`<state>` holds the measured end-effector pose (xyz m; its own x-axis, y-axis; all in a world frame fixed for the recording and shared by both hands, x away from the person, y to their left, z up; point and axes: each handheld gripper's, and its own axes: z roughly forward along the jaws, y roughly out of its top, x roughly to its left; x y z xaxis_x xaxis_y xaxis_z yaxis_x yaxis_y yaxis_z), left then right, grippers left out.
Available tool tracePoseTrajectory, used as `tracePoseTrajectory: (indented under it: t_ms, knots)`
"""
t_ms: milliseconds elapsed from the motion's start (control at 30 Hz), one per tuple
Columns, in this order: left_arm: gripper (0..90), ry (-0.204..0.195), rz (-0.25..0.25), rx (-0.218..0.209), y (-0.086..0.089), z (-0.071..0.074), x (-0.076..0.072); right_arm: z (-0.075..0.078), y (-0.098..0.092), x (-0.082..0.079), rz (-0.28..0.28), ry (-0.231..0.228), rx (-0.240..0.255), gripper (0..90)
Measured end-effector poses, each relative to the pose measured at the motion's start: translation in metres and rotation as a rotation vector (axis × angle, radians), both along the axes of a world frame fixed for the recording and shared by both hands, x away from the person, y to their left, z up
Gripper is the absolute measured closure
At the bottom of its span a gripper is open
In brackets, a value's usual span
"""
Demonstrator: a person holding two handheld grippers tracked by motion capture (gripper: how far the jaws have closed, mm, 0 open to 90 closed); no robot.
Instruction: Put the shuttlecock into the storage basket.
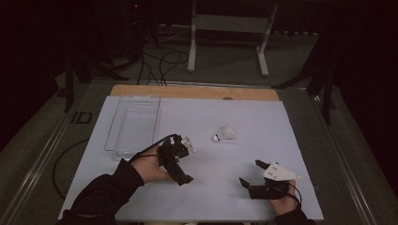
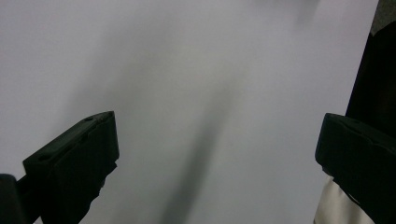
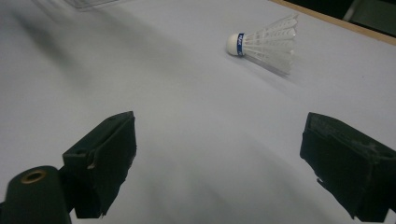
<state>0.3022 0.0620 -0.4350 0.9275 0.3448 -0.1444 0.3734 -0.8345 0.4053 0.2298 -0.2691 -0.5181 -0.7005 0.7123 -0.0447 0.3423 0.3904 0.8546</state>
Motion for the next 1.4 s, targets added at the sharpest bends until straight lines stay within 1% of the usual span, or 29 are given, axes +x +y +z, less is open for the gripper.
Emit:
tracePoseTrajectory:
  t_ms: [33, 100, 333, 400, 533, 600, 633, 667, 700, 767, 867, 900, 933, 1000, 1067, 1167, 1300, 1400]
  knots:
    - [0.4, -0.002, -0.005, -0.005, -0.001, 0.001, 0.001, 0.0, 0.0, 0.0, 0.001, -0.001, -0.001, 10.5]
    - [0.4, 0.009, -0.012, -0.022, -0.003, 0.004, 0.003, 0.0, 0.0, 0.0, 0.004, 0.002, 0.003, 10.5]
    - [0.4, 0.008, -0.018, -0.035, -0.011, 0.011, 0.012, 0.0, 0.0, 0.0, 0.004, 0.005, 0.001, 10.5]
    - [0.4, -0.007, -0.018, -0.037, -0.013, 0.013, 0.012, 0.0, 0.0, 0.0, 0.005, 0.004, -0.001, 10.5]
    - [0.4, -0.01, -0.018, -0.054, -0.017, 0.015, 0.013, 0.0, 0.0, 0.0, 0.006, 0.007, -0.003, 10.5]
    - [0.4, -0.014, -0.025, -0.053, -0.019, 0.016, 0.013, 0.0, 0.0, -0.001, 0.009, 0.008, -0.001, 10.5]
    - [0.4, -0.01, -0.029, -0.056, -0.02, 0.016, 0.014, 0.0, 0.0, -0.001, 0.009, 0.007, -0.002, 10.5]
    - [0.4, -0.011, -0.025, -0.06, -0.021, 0.016, 0.014, 0.0, 0.001, -0.001, 0.01, 0.006, -0.003, 10.5]
    - [0.4, -0.018, -0.025, -0.058, -0.022, 0.016, 0.015, 0.0, 0.001, -0.001, 0.011, 0.006, -0.003, 10.5]
    - [0.4, -0.02, -0.033, -0.061, -0.024, 0.016, 0.015, 0.001, 0.001, -0.001, 0.012, 0.006, -0.004, 10.5]
    - [0.4, -0.024, -0.032, -0.079, -0.027, 0.018, 0.016, 0.001, 0.001, -0.001, 0.012, 0.005, -0.004, 10.5]
    - [0.4, -0.034, -0.038, -0.078, -0.028, 0.019, 0.016, 0.001, 0.0, -0.001, 0.011, 0.005, -0.003, 10.5]
    - [0.4, -0.032, -0.04, -0.079, -0.029, 0.02, 0.017, 0.001, 0.0, -0.001, 0.013, 0.006, -0.001, 10.5]
    - [0.4, -0.042, -0.047, -0.088, -0.032, 0.022, 0.018, 0.001, 0.001, -0.001, 0.013, 0.005, -0.003, 10.5]
    - [0.4, -0.043, -0.05, -0.101, -0.034, 0.024, 0.02, 0.001, 0.001, -0.001, 0.013, 0.004, -0.003, 10.5]
    - [0.4, -0.056, -0.057, -0.094, -0.037, 0.026, 0.024, 0.001, 0.0, -0.001, 0.013, 0.002, -0.002, 10.5]
    - [0.4, -0.055, -0.054, -0.11, -0.04, 0.028, 0.029, 0.0, 0.001, 0.0, 0.013, 0.004, -0.005, 10.5]
    - [0.4, -0.056, -0.057, -0.111, -0.042, 0.029, 0.033, 0.0, 0.001, 0.0, 0.015, 0.005, -0.005, 10.5]
